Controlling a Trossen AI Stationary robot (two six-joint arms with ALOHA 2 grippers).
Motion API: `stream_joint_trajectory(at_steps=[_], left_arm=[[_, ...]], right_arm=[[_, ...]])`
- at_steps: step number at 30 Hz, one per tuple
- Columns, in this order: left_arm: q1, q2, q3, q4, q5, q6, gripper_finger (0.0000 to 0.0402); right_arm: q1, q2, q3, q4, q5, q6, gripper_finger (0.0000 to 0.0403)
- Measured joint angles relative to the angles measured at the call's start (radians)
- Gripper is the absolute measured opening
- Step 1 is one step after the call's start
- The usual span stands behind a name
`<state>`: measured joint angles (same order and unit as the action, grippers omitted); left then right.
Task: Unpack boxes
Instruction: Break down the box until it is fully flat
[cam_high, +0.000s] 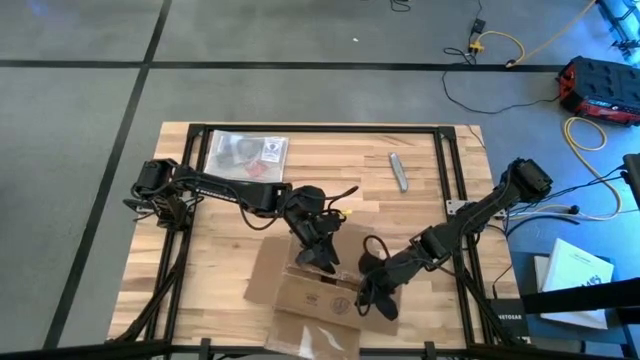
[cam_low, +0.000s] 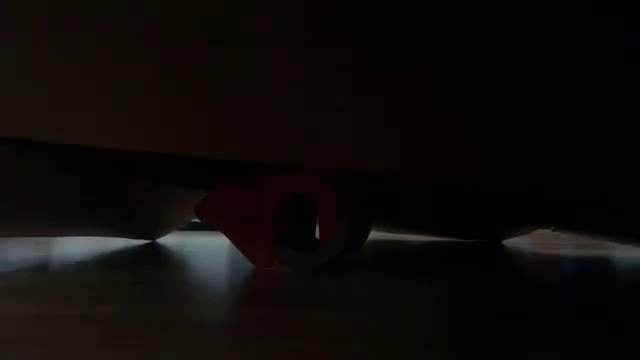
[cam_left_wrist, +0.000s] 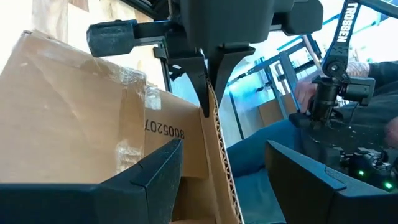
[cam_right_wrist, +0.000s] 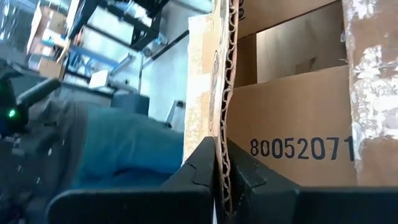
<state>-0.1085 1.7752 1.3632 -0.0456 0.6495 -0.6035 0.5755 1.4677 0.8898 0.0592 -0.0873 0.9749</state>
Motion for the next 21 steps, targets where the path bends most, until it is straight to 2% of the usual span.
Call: stream_joint_trajectory(at_steps=[3,10,21], left_arm=[[0.0,0.0,0.0,0.0,0.0,0.004,0.0212],[0.0,0.0,0.0,-0.002,0.0,0.001,0.0212],[0.0,0.0,0.0,-0.004,-0.002,0.0,0.0212]], right_arm=[[0.0,0.0,0.0,0.007,0.05,0.017,0.0],[-0.015,0.0,0.0,0.008,0.093,0.018,0.0],[-0.015,0.0,0.0,0.028,0.273,0.082,0.0]])
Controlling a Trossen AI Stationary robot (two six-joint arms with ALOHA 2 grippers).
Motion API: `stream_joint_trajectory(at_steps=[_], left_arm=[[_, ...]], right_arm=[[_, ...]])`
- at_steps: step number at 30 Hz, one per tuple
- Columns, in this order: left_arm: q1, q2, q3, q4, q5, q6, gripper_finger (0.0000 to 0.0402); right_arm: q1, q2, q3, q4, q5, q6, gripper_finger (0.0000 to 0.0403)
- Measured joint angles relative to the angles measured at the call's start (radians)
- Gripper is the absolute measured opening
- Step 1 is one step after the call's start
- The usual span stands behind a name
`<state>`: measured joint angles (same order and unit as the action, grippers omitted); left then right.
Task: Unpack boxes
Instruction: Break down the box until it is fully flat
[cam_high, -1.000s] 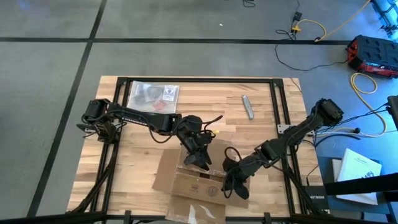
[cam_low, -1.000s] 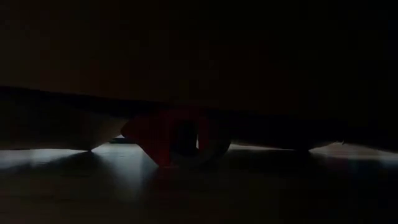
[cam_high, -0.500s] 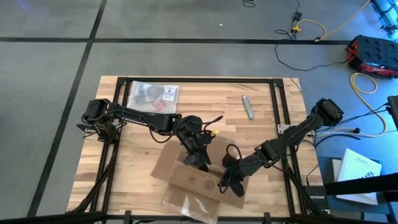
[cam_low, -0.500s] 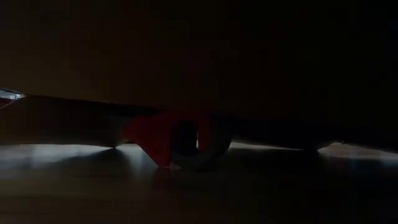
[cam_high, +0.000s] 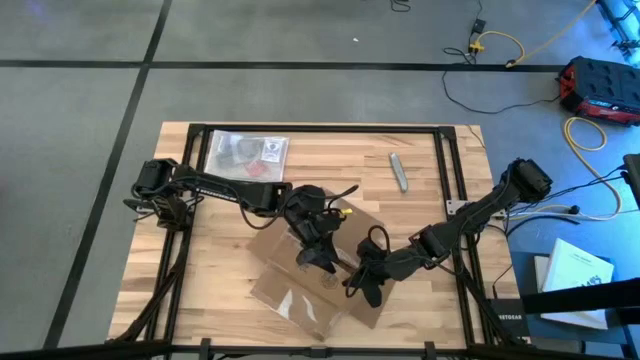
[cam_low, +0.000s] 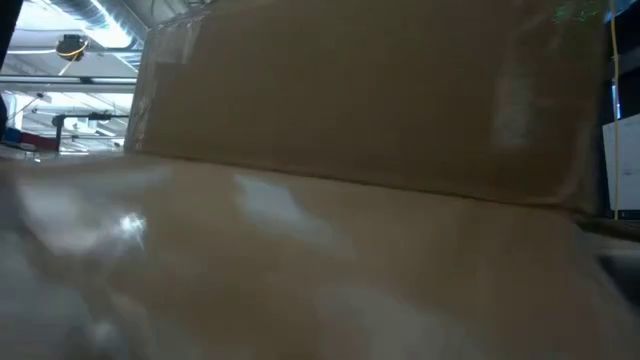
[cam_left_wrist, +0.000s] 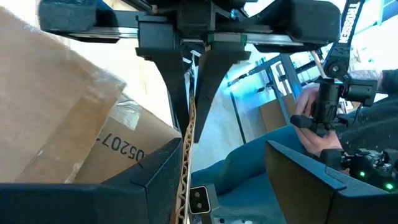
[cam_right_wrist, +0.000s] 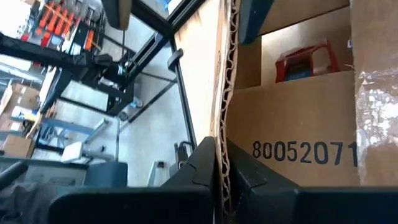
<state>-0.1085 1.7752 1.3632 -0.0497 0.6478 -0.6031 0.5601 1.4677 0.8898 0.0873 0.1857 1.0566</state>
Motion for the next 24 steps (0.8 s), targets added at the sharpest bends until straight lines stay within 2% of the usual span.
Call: stream_joint_trajectory(at_steps=[13,24], left_arm=[[0.001,0.0,0.0,0.003,0.001,0.0,0.0212],[-0.001,0.0,0.0,0.0,0.002,0.001,0.0212]], right_arm=[[0.0,0.0,-0.001,0.1,0.079,0.07,0.0],[0.002,0.0,-0.001,0.092,0.067,0.063,0.0]])
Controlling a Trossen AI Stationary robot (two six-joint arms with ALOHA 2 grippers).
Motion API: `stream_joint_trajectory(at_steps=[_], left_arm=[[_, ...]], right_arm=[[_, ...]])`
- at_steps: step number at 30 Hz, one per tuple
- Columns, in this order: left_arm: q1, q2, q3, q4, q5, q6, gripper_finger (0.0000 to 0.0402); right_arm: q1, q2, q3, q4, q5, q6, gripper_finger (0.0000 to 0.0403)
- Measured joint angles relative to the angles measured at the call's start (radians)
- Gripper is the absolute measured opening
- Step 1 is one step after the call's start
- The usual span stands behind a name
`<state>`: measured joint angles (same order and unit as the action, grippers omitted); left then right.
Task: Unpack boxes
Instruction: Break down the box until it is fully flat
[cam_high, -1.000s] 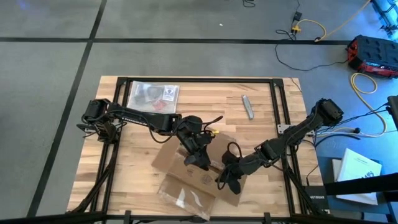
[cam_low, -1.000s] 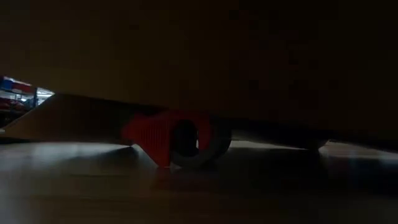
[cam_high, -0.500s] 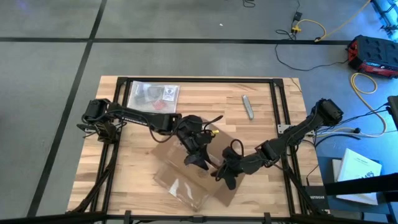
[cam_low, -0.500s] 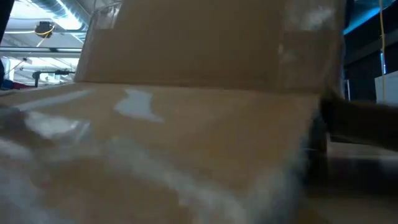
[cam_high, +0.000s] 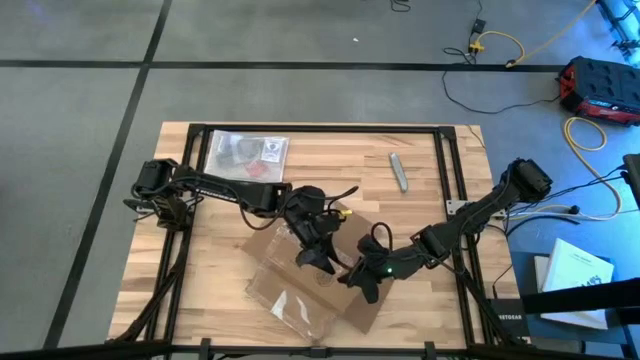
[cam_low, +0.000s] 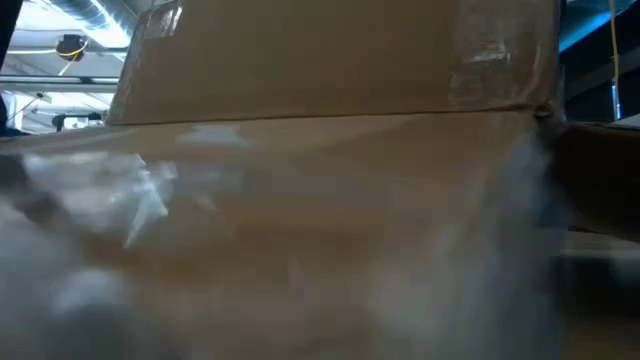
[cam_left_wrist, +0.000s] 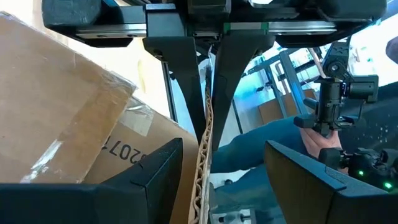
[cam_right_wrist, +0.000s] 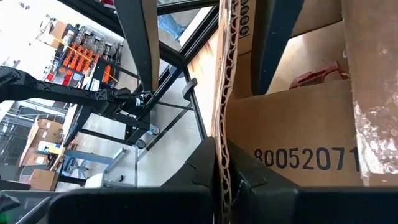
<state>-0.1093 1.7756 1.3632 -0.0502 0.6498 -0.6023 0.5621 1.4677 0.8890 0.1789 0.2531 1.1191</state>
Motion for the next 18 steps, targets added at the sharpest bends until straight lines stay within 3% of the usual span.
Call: stream_joint_trajectory(at_steps=[6,18], left_arm=[[0.0,0.0,0.0,0.0,0.0,0.001,0.0212],[0.001,0.0,0.0,0.0,0.0,0.0,0.0212]], right_arm=[[0.0,0.0,0.0,-0.001,-0.008,-0.047,0.0],[0.0,0.0,0.0,-0.056,-0.134,-0.111,0.0]])
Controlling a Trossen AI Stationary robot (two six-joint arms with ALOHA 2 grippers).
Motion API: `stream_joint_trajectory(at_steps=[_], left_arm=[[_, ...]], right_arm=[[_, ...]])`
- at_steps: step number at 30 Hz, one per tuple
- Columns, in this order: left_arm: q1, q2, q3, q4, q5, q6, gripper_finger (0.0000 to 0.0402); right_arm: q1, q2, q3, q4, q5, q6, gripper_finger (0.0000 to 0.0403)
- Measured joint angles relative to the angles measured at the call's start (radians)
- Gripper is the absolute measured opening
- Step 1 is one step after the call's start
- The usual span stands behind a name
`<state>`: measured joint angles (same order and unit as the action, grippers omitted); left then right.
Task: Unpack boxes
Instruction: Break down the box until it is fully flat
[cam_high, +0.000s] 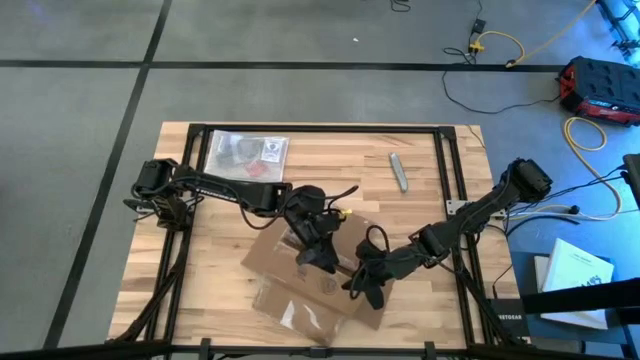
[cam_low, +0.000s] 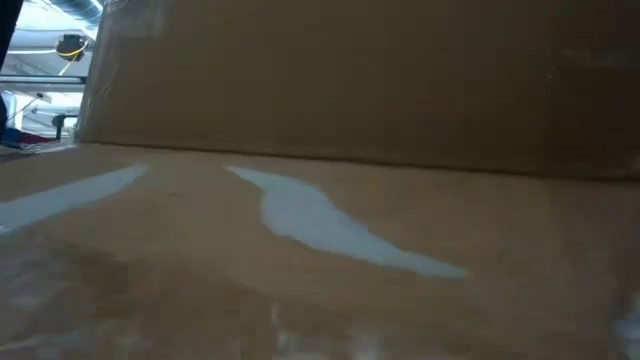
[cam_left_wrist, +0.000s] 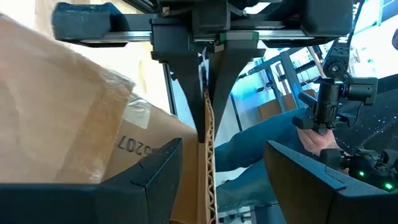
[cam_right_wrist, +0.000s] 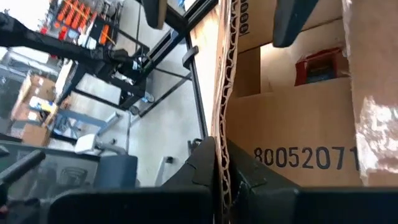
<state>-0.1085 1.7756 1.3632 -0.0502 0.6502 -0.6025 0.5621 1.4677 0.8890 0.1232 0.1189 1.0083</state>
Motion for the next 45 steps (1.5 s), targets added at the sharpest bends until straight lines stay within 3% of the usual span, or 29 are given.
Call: stream_joint_trajectory(at_steps=[17,45], left_arm=[[0.0,0.0,0.0,0.0,0.0,0.0,0.0212],[0.0,0.0,0.0,0.001,0.0,0.0,0.0211]], right_arm=[[0.0,-0.001,0.0,-0.121,-0.109,-0.013,0.0],[0.001,-0.001,0.0,-0.145,-0.111,-0.018,0.0]])
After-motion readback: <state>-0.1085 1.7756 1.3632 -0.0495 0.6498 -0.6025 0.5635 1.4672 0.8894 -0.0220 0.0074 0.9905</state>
